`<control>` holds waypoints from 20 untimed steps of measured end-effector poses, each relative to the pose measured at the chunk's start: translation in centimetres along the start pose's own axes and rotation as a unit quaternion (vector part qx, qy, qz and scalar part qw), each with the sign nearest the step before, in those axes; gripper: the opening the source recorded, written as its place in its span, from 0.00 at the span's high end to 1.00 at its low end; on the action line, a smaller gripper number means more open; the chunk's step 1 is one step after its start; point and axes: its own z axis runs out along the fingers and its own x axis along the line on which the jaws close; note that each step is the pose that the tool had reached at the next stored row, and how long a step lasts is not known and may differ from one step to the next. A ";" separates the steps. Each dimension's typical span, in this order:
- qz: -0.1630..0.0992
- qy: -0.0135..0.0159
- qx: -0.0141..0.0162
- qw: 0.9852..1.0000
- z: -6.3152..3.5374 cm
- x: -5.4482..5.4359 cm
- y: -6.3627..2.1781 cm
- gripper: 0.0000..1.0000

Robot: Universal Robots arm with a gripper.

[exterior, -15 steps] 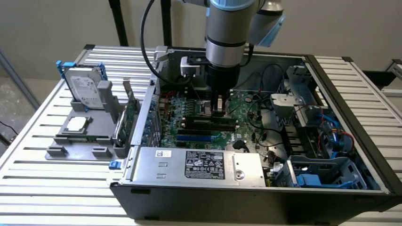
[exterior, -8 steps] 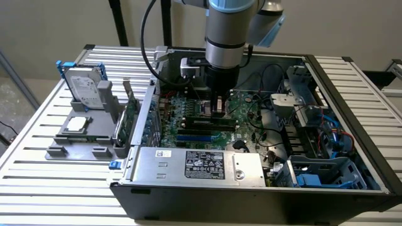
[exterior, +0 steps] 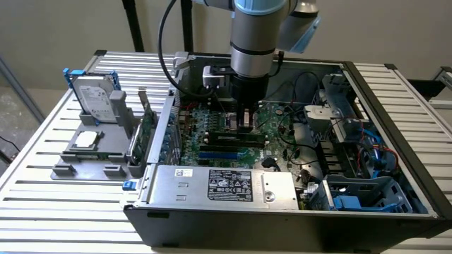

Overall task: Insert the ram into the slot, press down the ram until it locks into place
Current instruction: 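Insert the ram into the slot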

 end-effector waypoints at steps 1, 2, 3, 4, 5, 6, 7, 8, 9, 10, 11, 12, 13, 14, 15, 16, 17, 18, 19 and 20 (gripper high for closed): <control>0.000 0.001 0.000 1.000 0.03 0.0 0.00 0.87; 0.000 0.001 0.000 1.000 0.06 0.0 0.01 0.87; 0.000 0.001 0.000 1.000 0.10 -0.1 0.01 0.87; 0.000 0.001 0.001 1.000 0.15 -0.1 0.01 0.87; 0.000 0.002 0.001 1.000 0.19 -0.1 0.01 0.87; 0.000 0.002 0.001 1.000 0.23 -0.1 0.01 0.87; 0.000 0.002 0.001 1.000 0.27 -0.1 0.02 0.87; 0.000 0.002 0.001 1.000 0.31 -0.1 0.02 0.87; 0.000 0.002 0.002 1.000 0.36 -0.1 0.02 0.87; 0.000 0.002 0.002 1.000 0.40 -0.2 0.02 0.87; 0.000 0.002 0.002 1.000 0.44 -0.2 0.03 0.87; 0.000 0.003 0.002 1.000 0.46 -0.2 0.03 0.87; 0.000 0.003 0.002 1.000 0.46 -0.2 0.04 0.87; 0.000 0.003 0.002 1.000 0.46 -0.2 0.04 0.85; 0.000 0.003 0.002 1.000 0.45 -0.2 0.04 0.85; 0.000 0.002 0.002 1.000 0.35 -0.2 0.04 0.79; 0.000 0.002 0.002 1.000 0.15 -0.1 0.04 0.79; 0.000 0.002 0.002 1.000 -0.16 -0.1 0.04 0.79; 0.000 0.002 0.002 1.000 -0.52 -0.1 0.05 0.79; 0.000 0.001 0.002 1.000 -0.88 -0.1 0.05 0.79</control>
